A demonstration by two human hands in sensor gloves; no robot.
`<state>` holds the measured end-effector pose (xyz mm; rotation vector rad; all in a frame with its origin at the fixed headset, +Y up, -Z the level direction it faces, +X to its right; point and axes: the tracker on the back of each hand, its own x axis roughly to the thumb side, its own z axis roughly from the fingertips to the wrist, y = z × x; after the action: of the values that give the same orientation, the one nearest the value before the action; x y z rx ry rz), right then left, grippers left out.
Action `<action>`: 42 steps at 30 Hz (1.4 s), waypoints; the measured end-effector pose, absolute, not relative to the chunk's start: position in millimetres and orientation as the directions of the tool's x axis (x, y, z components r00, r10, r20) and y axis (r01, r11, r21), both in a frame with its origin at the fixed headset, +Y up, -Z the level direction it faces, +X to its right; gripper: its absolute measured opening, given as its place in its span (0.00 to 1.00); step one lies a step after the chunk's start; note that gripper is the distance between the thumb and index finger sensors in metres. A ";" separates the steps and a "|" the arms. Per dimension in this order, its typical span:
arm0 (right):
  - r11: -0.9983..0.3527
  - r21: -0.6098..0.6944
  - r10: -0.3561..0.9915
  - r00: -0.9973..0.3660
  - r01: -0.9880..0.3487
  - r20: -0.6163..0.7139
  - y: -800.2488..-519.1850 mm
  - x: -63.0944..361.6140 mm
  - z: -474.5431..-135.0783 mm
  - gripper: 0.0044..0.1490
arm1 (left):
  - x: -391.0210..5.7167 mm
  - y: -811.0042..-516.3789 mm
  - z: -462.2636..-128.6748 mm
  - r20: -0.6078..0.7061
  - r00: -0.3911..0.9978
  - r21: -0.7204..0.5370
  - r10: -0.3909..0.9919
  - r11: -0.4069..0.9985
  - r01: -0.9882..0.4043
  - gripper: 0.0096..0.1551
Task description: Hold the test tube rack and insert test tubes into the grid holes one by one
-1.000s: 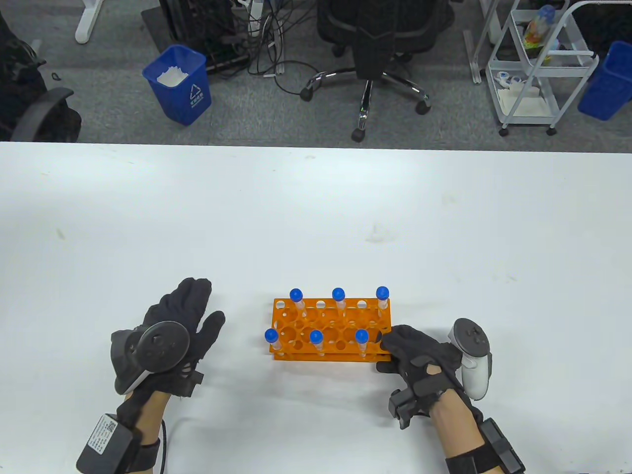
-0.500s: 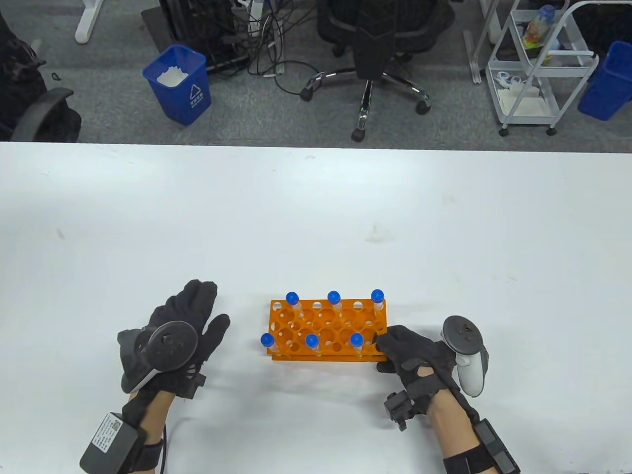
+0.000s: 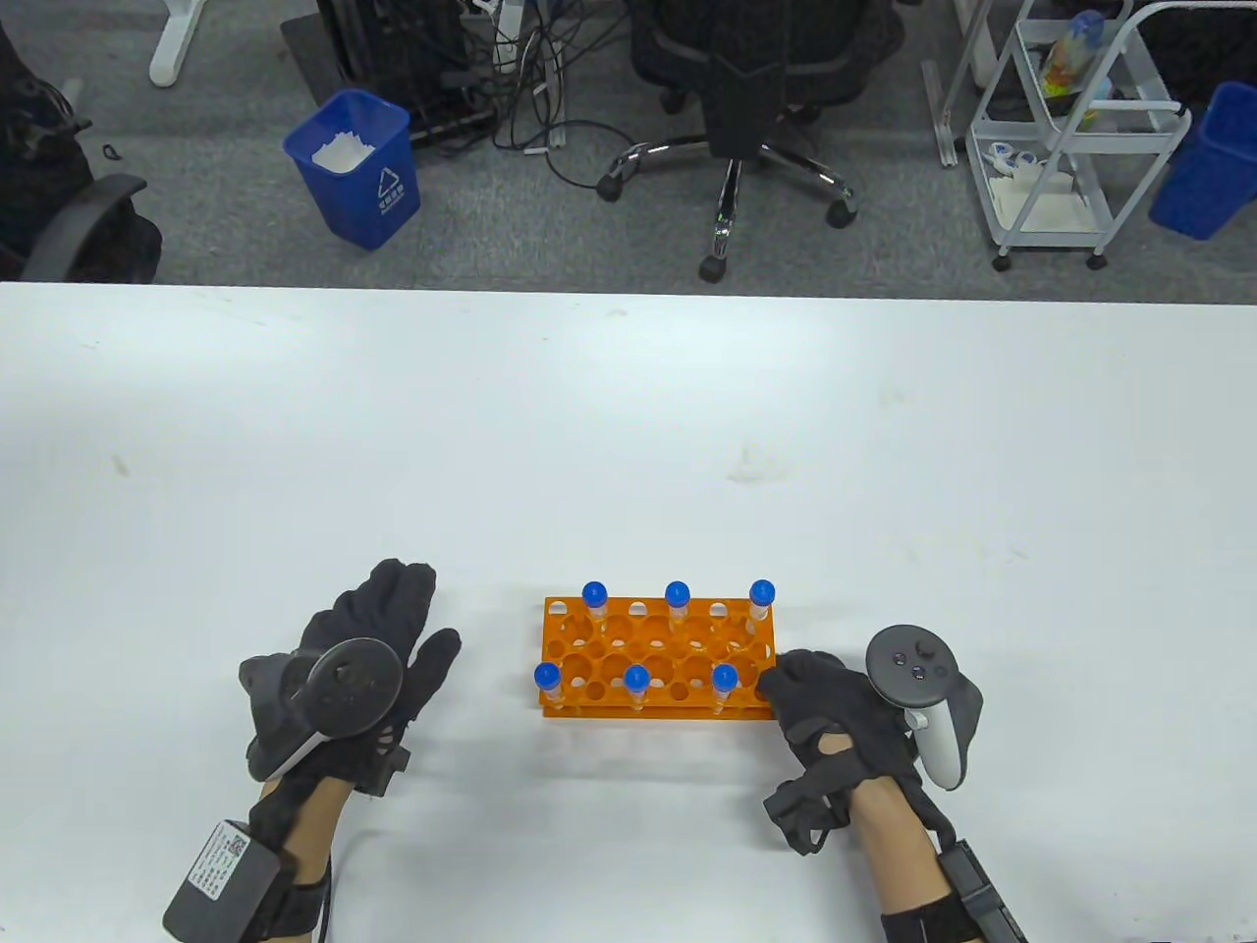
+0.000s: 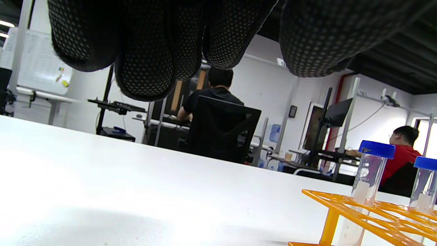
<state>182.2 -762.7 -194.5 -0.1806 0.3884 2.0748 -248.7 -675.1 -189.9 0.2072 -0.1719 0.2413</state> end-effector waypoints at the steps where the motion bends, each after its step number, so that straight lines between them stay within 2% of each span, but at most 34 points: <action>1: -0.476 0.214 0.807 -0.521 -0.853 -0.280 -762.3 183.1 -194.6 0.35 | -248.5 -675.1 -189.9 0.192 0.958 0.182 0.214 0.951 -0.249 0.42; 5: -0.495 0.213 0.796 -0.538 -0.843 -0.279 -758.5 188.6 -194.1 0.36 | -248.3 -674.7 -189.7 0.189 0.961 0.184 0.203 0.954 -0.238 0.42; 8: -0.554 0.158 0.783 -0.576 -0.817 -0.234 -746.2 197.1 -192.7 0.36 | -248.5 -673.6 -189.1 0.190 0.961 0.192 0.201 0.952 -0.237 0.42; 10: -0.623 0.077 0.764 -0.626 -0.779 -0.157 -730.7 201.2 -188.2 0.35 | -248.3 -671.5 -187.7 0.198 0.957 0.203 0.210 0.947 -0.250 0.42; 11: -0.684 -0.024 0.730 -0.682 -0.730 -0.045 -715.1 201.1 -183.0 0.35 | -248.0 -669.4 -186.4 0.205 0.954 0.217 0.218 0.940 -0.261 0.42; 12: -0.716 -0.092 0.695 -0.719 -0.692 0.003 -705.5 200.3 -179.2 0.35 | -247.7 -667.4 -185.2 0.210 0.952 0.232 0.221 0.935 -0.268 0.42; 15: -0.752 -0.354 0.537 -0.828 -0.556 0.161 -672.4 191.2 -165.4 0.35 | -247.0 -661.5 -181.5 0.220 0.951 0.278 0.217 0.920 -0.275 0.42; 18: -0.784 -0.489 0.302 -0.922 -0.384 0.240 -646.1 179.0 -160.0 0.37 | -247.1 -656.1 -176.9 0.222 0.952 0.345 0.209 0.897 -0.277 0.42; 20: -0.768 -0.593 0.126 -0.965 -0.242 0.231 -637.7 173.0 -159.1 0.39 | -246.2 -655.1 -174.9 0.223 0.958 0.366 0.181 0.895 -0.255 0.43; 22: -0.741 -0.658 0.012 -0.982 -0.136 0.190 -640.9 170.7 -159.3 0.40 | -244.9 -656.5 -174.6 0.215 0.968 0.373 0.128 0.905 -0.203 0.45; 24: -0.736 -0.667 -0.006 -0.985 -0.112 0.172 -655.0 172.3 -159.2 0.41 | -244.0 -659.8 -176.2 0.206 0.975 0.360 0.086 0.919 -0.158 0.48; 27: -0.847 -0.524 -0.034 -0.974 -0.091 0.224 -677.1 174.3 -163.8 0.45 | -244.7 -669.5 -182.3 0.202 0.976 0.303 0.076 0.943 -0.136 0.53; 29: -0.854 -0.516 -0.048 -0.979 -0.063 0.200 -684.0 178.7 -166.3 0.48 | -246.7 -677.6 -187.5 0.189 0.978 0.251 0.082 0.959 -0.129 0.55; 33: -0.893 -0.434 0.030 -0.979 -0.116 0.199 -692.2 186.5 -175.9 0.50 | -249.9 -687.6 -194.3 0.161 0.984 0.196 0.073 0.975 -0.105 0.56; 42: -0.929 -0.353 0.049 -0.980 -0.116 0.193 -698.3 187.6 -181.5 0.48 | -253.1 -694.0 -197.2 0.121 0.991 0.162 0.064 0.983 -0.083 0.56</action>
<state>187.6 -698.3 -181.5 0.2773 -0.5638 2.9917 -253.1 -694.0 -197.2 0.1677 -0.1158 0.0743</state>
